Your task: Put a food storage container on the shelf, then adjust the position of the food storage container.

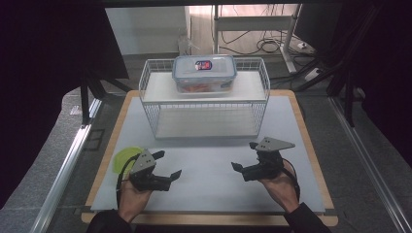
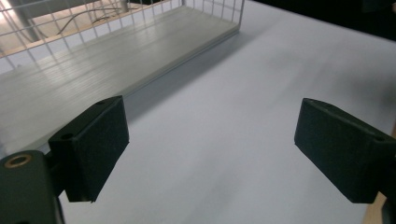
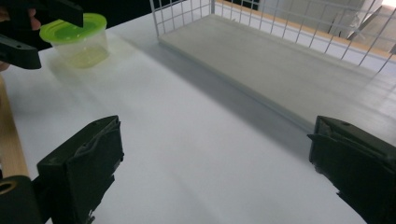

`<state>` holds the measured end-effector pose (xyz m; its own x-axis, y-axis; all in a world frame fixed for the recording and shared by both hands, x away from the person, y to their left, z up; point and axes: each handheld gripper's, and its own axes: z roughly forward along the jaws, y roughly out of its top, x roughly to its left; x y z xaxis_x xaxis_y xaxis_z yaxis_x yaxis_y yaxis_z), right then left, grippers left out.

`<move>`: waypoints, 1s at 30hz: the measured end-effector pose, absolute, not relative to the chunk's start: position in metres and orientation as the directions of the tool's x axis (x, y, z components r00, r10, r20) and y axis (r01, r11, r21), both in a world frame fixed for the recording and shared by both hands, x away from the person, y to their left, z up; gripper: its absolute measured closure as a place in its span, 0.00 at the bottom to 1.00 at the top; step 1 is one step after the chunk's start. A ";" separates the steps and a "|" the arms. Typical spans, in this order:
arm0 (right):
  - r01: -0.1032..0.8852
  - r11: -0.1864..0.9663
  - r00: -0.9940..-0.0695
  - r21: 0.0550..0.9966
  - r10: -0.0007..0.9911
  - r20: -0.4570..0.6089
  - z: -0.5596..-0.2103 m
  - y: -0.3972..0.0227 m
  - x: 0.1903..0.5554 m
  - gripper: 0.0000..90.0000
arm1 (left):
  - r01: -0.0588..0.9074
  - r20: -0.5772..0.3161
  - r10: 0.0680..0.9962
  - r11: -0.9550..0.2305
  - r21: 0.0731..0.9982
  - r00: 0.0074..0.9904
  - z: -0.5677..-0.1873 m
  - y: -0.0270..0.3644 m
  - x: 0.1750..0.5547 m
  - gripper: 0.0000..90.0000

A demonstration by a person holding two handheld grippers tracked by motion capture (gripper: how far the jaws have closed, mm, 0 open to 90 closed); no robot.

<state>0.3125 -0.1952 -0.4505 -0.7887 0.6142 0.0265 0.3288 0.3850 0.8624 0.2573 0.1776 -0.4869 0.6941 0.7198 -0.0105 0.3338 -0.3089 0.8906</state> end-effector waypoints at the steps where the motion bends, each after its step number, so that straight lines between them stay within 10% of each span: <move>1: 0.330 0.390 -0.792 0.860 0.609 0.027 -0.453 -0.195 0.311 0.03 | 0.338 -0.011 0.721 -0.311 0.888 0.693 -0.488 0.178 0.256 0.11; 20: 0.365 0.442 -0.783 0.820 0.622 0.013 -0.483 -0.204 0.300 0.03 | 0.460 -0.049 0.737 -0.366 0.809 0.674 -0.502 0.180 0.266 0.07; 30: 0.392 0.449 -0.788 0.803 0.614 0.041 -0.490 -0.201 0.302 0.04 | 0.500 -0.122 0.782 -0.261 0.826 0.611 -0.489 0.212 0.275 0.56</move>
<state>0.3019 -0.2015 -0.4898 -0.7879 0.6144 0.0412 0.3918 0.4486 0.8033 0.2749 0.2124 -0.4887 0.6110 0.7821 -0.1222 0.4999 -0.2615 0.8256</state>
